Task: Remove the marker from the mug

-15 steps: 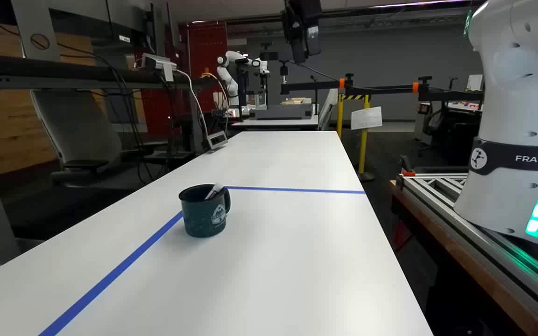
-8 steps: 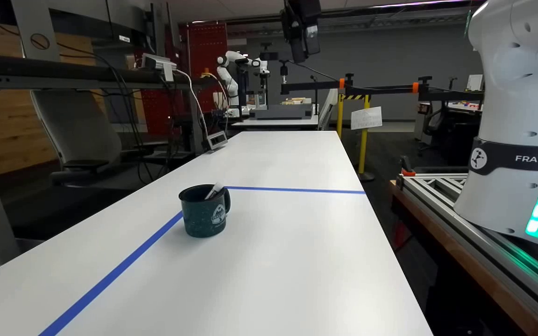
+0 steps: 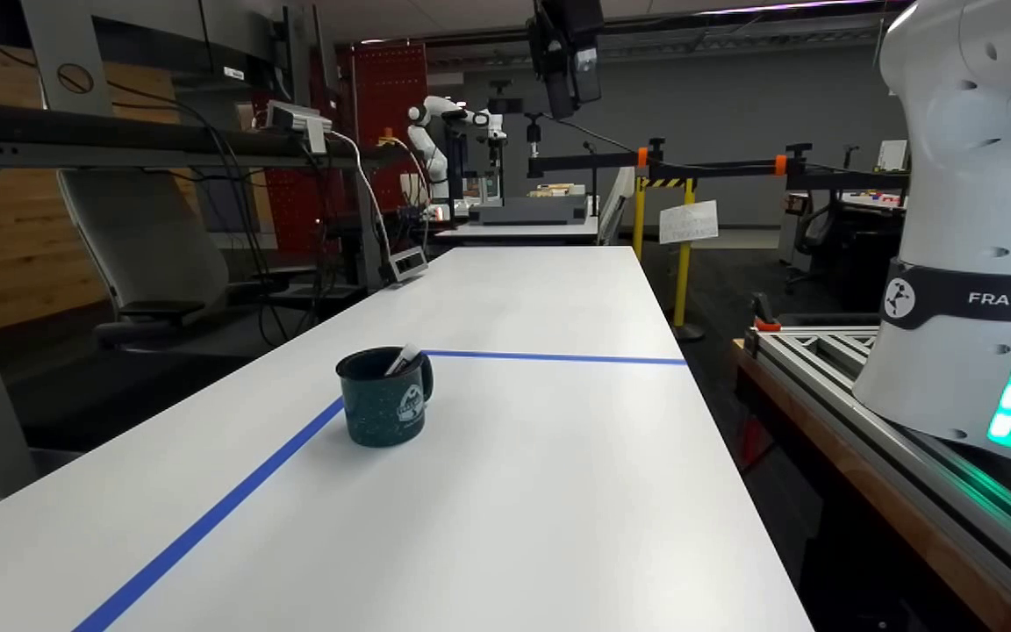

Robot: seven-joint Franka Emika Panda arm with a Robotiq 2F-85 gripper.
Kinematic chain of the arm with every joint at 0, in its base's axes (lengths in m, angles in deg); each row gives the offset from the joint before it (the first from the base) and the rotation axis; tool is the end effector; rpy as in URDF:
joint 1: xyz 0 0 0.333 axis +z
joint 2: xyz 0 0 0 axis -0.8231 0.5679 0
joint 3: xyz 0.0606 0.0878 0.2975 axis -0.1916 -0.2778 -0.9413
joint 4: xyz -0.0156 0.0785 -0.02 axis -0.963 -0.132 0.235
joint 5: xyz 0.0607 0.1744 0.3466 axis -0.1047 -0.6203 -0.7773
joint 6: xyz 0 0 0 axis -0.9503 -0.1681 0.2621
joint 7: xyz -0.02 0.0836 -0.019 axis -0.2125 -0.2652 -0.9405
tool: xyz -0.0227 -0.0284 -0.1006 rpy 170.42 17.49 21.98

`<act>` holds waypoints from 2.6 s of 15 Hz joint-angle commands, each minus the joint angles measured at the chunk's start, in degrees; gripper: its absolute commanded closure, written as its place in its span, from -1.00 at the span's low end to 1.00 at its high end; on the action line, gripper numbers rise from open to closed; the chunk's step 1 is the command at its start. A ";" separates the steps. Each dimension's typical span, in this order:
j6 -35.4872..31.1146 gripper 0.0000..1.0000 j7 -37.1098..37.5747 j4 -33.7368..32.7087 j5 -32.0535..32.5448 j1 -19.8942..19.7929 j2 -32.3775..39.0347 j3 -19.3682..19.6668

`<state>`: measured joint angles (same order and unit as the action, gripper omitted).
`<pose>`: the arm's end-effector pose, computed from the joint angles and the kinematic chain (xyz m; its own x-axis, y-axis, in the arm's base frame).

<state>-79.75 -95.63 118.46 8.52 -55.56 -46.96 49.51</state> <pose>0.3783 -0.0465 0.4511 0.9503 0.2457 -0.1914 0.2490 -0.9685 -0.0069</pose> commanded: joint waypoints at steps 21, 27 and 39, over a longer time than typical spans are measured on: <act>-5.16 -1.00 -20.26 -28.91 2.36 -5.21 34.21 2.88; -6.09 -1.00 -19.22 -28.24 3.56 -5.36 35.09 1.38; -7.13 -1.00 -20.66 -33.32 6.09 -4.24 44.75 -3.76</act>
<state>-86.72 -115.65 87.75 13.26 -59.59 -5.55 46.28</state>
